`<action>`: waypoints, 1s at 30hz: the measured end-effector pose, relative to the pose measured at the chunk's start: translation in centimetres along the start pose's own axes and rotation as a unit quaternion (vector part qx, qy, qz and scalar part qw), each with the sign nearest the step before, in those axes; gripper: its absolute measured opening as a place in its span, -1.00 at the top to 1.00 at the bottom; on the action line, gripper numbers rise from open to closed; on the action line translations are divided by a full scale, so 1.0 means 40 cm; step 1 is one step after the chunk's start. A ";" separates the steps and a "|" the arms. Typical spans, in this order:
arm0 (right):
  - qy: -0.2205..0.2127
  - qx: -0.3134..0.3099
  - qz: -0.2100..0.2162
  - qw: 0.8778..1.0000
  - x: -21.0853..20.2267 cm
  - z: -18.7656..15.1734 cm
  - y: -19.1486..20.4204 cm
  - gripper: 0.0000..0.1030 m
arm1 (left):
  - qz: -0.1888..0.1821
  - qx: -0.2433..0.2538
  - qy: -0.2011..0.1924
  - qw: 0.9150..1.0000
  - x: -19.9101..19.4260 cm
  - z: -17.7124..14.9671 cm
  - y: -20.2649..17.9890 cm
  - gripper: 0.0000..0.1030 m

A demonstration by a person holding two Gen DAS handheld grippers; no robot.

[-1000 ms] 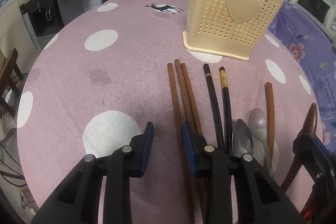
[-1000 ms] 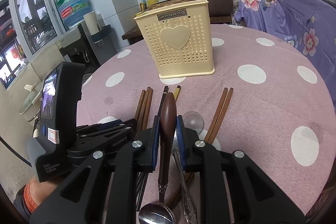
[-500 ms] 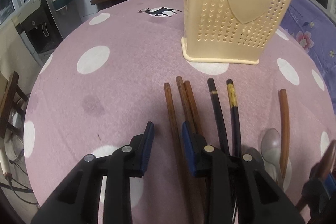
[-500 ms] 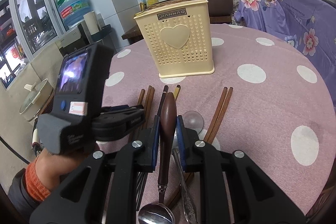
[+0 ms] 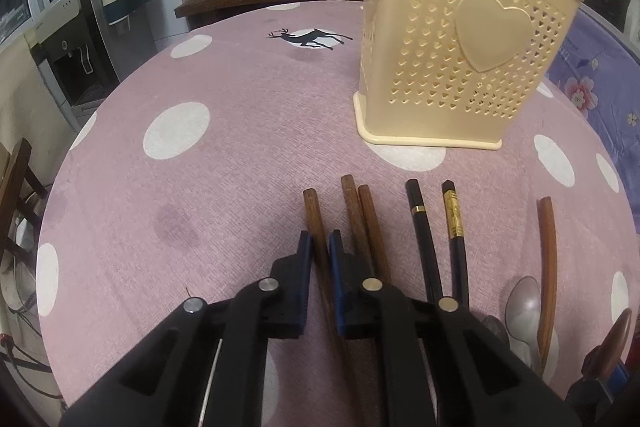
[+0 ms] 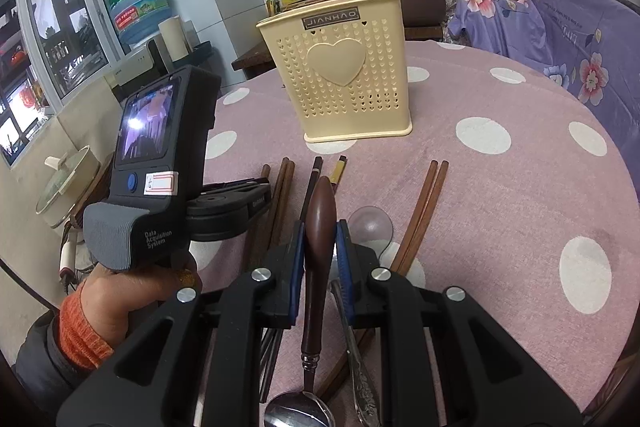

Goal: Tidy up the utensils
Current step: 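Grasp a wooden chopstick with the left tool while the right tool holds the spoon, then lift the chopstick and spoon with both tools and carry them over the basket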

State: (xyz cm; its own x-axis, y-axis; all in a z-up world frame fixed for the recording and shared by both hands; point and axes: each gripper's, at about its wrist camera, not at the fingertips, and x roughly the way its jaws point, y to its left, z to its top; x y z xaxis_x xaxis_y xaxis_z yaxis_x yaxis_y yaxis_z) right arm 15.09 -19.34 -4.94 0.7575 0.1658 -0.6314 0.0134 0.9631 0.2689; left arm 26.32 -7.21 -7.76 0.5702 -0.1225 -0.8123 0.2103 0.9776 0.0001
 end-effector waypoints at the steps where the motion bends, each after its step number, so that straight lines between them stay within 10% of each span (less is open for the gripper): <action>1: 0.000 0.000 0.000 1.000 0.000 -0.001 0.001 0.68 | -0.001 0.000 0.001 1.000 0.001 0.002 0.000 0.80; 11: -0.002 -0.001 0.004 1.000 0.002 -0.004 -0.001 0.68 | -0.019 -0.021 -0.006 1.000 -0.008 0.012 0.000 0.83; 30: -0.028 0.001 0.070 0.997 -0.074 0.007 -0.006 0.69 | -0.064 -0.046 -0.190 0.979 -0.375 0.069 0.077 0.85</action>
State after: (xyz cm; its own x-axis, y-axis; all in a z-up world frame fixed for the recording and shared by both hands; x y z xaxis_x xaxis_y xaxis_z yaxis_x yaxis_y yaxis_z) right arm 13.03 -20.14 -2.93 0.7876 0.2864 -0.5456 -0.0943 0.9310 0.3526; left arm 20.62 -2.85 6.03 0.8020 -0.2834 -0.5259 0.2378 0.9590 -0.1541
